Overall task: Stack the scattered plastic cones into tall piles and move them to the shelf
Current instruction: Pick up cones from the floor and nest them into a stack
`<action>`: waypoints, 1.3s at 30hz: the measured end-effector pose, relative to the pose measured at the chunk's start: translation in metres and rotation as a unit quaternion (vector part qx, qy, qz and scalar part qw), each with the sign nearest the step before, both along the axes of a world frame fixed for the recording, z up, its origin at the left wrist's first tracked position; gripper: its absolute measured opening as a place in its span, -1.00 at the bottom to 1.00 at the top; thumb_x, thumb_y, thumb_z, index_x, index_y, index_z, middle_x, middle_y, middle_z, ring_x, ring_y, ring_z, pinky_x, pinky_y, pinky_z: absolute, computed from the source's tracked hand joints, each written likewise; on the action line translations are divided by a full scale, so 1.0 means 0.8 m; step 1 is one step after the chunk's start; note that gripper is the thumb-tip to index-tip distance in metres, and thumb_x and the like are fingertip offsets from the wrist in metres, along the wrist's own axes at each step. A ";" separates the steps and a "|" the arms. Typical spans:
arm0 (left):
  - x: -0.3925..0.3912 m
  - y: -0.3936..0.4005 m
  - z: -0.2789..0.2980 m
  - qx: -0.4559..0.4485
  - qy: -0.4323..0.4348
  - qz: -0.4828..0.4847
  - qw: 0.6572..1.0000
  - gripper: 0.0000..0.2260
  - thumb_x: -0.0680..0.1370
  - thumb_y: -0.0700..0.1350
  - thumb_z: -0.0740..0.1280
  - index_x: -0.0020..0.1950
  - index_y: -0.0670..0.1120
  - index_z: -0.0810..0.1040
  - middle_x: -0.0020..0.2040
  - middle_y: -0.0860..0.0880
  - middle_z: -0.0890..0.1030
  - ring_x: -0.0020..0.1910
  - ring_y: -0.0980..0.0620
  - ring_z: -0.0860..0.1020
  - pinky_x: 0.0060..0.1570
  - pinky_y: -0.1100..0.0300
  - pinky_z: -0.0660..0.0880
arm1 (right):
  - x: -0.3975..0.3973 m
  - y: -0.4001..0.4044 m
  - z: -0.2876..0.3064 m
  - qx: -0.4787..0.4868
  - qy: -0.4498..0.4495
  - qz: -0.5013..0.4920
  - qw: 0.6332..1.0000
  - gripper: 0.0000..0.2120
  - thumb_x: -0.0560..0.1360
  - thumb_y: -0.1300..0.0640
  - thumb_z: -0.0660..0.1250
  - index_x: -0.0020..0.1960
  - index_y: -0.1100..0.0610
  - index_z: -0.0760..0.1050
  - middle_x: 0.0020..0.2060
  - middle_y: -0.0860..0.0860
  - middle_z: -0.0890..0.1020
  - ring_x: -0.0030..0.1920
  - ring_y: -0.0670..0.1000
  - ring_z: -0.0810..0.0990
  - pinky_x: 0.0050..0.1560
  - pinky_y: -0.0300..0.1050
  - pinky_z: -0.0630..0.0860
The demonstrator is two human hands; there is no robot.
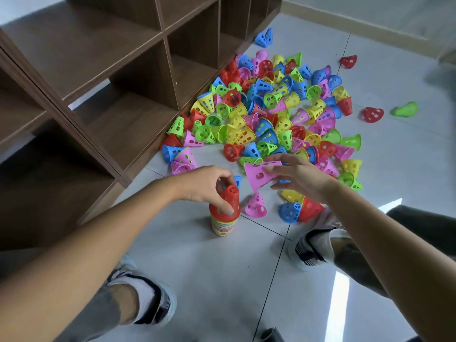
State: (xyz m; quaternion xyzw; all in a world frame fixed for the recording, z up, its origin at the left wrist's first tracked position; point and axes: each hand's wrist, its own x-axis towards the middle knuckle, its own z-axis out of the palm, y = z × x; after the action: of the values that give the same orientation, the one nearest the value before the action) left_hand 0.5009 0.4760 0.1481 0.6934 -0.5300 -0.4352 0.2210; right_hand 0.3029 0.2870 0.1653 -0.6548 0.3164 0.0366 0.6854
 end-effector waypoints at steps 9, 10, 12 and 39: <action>0.035 0.031 -0.054 0.029 0.047 0.057 0.997 -0.54 0.29 -0.06 0.66 0.13 0.04 0.60 0.08 0.10 0.63 0.09 0.12 0.58 0.09 0.23 0.53 | 0.027 0.034 0.018 -0.056 0.004 0.121 0.991 -0.54 0.48 0.09 0.48 0.34 0.04 0.45 0.14 0.12 0.67 0.15 0.05 0.66 0.27 0.11 0.54; 0.045 0.036 -0.061 0.035 0.047 0.076 0.995 -0.55 0.30 -0.06 0.66 0.13 0.01 0.61 0.07 0.06 0.64 0.06 0.10 0.60 0.07 0.21 0.55 | 0.031 0.039 0.018 -0.064 0.002 0.134 0.989 -0.52 0.46 0.08 0.50 0.34 0.04 0.46 0.11 0.13 0.68 0.14 0.07 0.67 0.26 0.10 0.55; 0.065 0.048 -0.075 0.047 0.039 0.124 0.990 -0.58 0.32 -0.06 0.65 0.11 -0.01 0.61 0.06 0.03 0.64 0.00 0.08 0.60 0.01 0.22 0.52 | 0.038 0.048 0.017 -0.085 -0.001 0.150 0.985 -0.50 0.42 0.09 0.54 0.31 0.04 0.48 0.08 0.13 0.68 0.09 0.07 0.68 0.20 0.02 0.58; 0.121 0.017 -0.179 0.095 0.146 0.422 0.890 -0.31 0.58 -0.05 0.40 0.59 0.15 0.08 0.31 0.09 0.34 0.23 -0.13 0.51 0.08 -0.05 0.51 | 0.022 0.015 -0.107 -0.232 0.153 0.177 0.944 -0.57 0.48 0.06 0.48 0.27 -0.18 0.43 0.24 -0.05 0.55 0.14 -0.05 0.58 0.25 0.01 0.54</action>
State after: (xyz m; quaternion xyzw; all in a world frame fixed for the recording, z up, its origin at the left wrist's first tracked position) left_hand 0.5979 0.4897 0.0052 0.7980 -0.1052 -0.4453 0.3923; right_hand 0.3203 0.2994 0.0798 -0.8274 0.2965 0.1824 0.4408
